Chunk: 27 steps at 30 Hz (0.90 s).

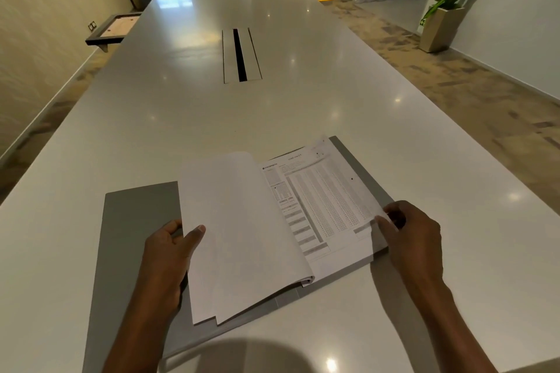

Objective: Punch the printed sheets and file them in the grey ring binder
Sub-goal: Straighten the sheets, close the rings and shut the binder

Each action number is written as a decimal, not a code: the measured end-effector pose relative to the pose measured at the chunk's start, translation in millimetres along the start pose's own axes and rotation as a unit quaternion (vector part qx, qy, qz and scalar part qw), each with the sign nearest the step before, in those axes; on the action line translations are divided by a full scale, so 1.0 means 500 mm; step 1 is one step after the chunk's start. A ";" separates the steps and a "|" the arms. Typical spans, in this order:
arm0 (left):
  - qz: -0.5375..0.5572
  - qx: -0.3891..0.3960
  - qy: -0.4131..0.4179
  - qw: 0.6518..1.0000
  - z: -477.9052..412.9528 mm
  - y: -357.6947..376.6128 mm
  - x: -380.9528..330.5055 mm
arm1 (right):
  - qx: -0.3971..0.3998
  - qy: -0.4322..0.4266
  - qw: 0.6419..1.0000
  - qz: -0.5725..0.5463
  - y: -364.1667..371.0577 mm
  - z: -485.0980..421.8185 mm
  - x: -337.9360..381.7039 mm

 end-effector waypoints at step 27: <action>0.005 -0.001 -0.004 1.000 -0.005 0.001 0.006 | 0.045 -0.136 0.989 -0.048 0.098 0.148 0.257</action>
Point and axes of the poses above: each hand's wrist, its own z-axis away from the middle knuckle, its own y-axis out of the palm, x = y × z, the point moved 9 cm from there along -z, towards the middle knuckle, and after that the axes turned 5 degrees about -z, right-handed, at the moved point
